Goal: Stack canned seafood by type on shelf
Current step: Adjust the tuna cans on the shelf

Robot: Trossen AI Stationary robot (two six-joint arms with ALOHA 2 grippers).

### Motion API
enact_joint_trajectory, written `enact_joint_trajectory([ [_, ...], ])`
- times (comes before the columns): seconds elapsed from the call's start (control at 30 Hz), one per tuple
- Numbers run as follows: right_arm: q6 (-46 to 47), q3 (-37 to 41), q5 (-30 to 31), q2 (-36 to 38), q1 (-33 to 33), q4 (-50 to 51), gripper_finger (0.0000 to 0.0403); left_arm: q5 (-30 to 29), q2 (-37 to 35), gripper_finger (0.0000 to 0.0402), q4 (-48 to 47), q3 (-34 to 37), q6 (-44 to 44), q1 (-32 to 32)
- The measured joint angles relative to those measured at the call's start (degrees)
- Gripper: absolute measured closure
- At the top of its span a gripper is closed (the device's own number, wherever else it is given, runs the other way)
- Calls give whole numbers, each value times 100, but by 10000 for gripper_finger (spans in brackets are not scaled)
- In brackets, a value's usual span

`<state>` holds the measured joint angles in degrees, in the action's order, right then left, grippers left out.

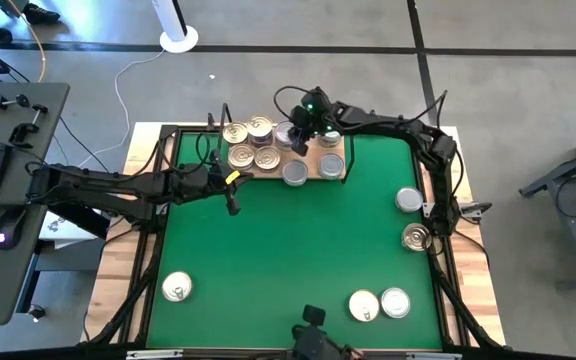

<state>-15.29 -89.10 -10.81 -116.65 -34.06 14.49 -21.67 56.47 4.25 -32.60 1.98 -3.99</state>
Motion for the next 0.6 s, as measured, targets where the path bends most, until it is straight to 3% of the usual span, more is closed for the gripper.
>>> enact_joint_trajectory([
  [0.17,-1,-22,34,16,-90,404,402,0,0,401,-4,0,-1,0],
  [0.6,-8,-15,958,377,-125,1444,403,2,0,401,-13,0,0,0],
])
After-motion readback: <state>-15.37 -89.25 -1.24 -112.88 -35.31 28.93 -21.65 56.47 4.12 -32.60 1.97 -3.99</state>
